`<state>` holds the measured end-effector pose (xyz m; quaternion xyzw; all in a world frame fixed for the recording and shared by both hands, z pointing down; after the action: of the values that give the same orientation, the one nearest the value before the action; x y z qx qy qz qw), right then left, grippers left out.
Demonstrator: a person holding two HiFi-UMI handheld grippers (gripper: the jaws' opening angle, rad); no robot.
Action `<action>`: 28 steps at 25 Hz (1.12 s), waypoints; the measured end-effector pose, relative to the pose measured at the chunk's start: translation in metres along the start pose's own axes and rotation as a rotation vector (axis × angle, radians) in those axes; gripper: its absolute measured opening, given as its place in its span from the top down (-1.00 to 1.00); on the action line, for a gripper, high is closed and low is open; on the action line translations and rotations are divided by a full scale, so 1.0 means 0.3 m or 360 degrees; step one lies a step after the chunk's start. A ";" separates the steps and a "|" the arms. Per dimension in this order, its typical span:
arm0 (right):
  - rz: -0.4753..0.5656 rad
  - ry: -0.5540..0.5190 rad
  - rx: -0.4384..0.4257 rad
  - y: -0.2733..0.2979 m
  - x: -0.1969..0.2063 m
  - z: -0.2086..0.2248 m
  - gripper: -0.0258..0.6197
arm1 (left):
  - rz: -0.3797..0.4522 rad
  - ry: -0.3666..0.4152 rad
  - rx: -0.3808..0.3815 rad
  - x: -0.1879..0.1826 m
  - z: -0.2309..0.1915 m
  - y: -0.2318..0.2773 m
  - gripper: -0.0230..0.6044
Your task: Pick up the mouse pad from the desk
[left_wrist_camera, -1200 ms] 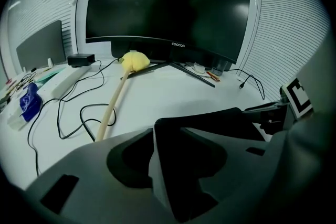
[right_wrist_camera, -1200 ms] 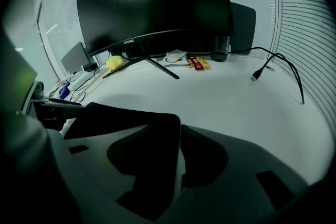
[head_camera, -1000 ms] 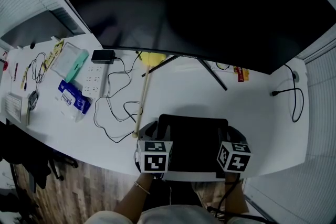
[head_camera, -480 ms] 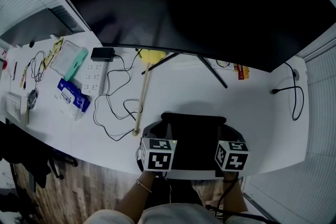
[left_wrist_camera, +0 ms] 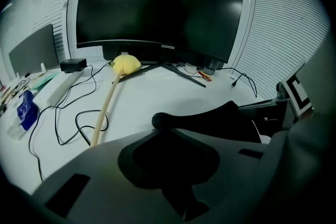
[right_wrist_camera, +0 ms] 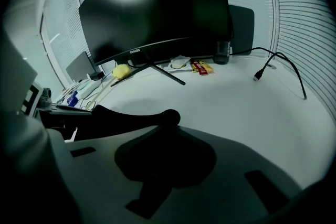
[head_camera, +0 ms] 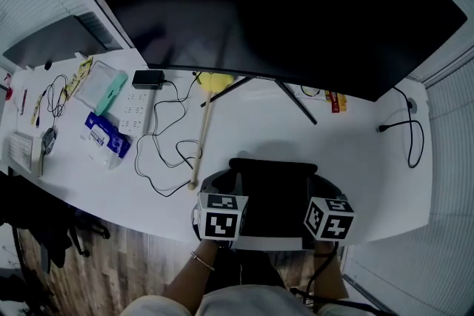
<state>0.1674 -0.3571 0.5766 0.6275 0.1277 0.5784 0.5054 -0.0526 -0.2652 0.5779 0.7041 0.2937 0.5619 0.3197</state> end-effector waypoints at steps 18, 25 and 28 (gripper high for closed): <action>0.0418 -0.0037 -0.0046 -0.310 -0.182 -0.022 0.75 | 0.0430 0.0147 -0.0032 -0.212 0.088 -0.274 0.78; 0.0646 -0.0085 -0.0065 -0.436 -0.293 -0.048 0.75 | 0.0660 0.0212 -0.0062 -0.330 0.111 -0.394 0.78; 0.0726 -0.0116 -0.0066 -0.486 -0.336 -0.062 0.75 | 0.0744 0.0226 -0.0069 -0.373 0.118 -0.441 0.78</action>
<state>0.1834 -0.3566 0.3992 0.6499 -0.0476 0.6572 0.3787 -0.0471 -0.2733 0.4014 0.7047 0.1324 0.6749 0.1745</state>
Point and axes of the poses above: the fingertips, and each gripper's own axes: y forward along the fingers, z to its right, x out of its underside, the point moved 8 cm from there along -y, backward along the fingers, and after that the axes turned 1 degree about y, right-handed, at the moved point
